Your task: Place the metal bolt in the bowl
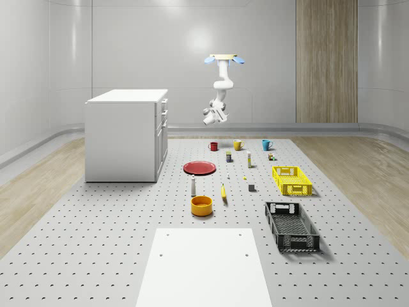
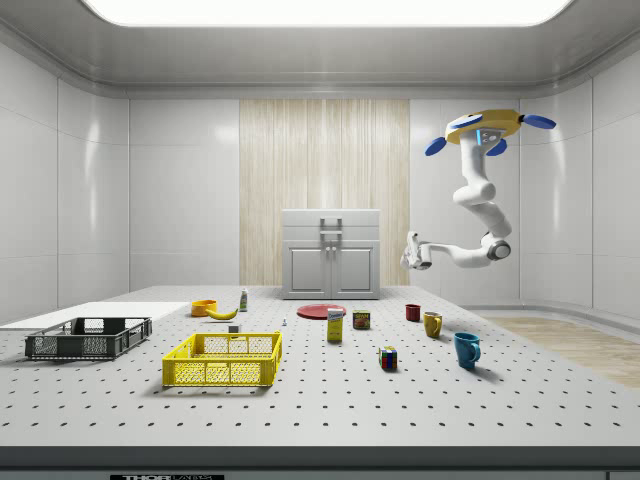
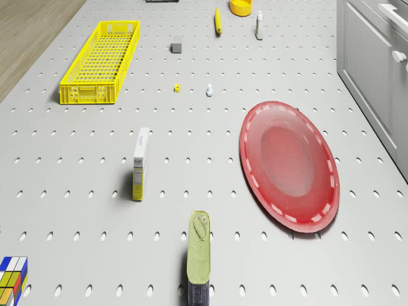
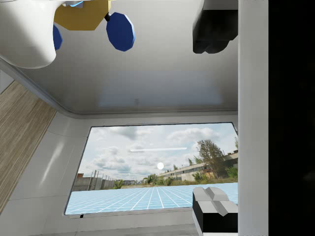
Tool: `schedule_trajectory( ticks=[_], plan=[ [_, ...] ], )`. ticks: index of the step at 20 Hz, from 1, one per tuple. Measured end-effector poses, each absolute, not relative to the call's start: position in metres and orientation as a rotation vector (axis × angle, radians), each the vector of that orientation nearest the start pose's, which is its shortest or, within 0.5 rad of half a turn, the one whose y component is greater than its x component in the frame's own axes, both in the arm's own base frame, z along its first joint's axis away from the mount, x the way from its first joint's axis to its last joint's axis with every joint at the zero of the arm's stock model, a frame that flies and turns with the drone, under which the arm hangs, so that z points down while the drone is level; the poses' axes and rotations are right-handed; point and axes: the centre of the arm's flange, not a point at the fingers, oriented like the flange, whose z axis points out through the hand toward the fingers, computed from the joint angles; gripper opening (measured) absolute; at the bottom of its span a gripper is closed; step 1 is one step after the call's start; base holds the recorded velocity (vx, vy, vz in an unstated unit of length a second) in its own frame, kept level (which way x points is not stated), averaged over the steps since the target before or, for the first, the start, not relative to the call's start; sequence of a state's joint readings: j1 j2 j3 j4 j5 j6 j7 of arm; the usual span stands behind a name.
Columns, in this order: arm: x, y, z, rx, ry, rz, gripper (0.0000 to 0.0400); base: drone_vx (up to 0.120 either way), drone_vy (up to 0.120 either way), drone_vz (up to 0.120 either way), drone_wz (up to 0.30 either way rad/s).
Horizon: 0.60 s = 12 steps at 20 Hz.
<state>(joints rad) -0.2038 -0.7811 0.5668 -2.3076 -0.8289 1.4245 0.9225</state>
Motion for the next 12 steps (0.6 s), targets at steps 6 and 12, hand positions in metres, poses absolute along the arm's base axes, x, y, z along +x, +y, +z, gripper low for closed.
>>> schedule_trajectory(
  ticks=[6, 12],
  plan=[
    [0.306, 0.078, 0.531, 0.869, -0.374, 0.752, 0.04, 0.12, 0.0, 0.0, 0.0],
    [0.307, 0.032, 0.497, 0.313, -0.141, 0.785, 0.04, 0.12, 0.0, 0.0, 0.0]
  ],
)
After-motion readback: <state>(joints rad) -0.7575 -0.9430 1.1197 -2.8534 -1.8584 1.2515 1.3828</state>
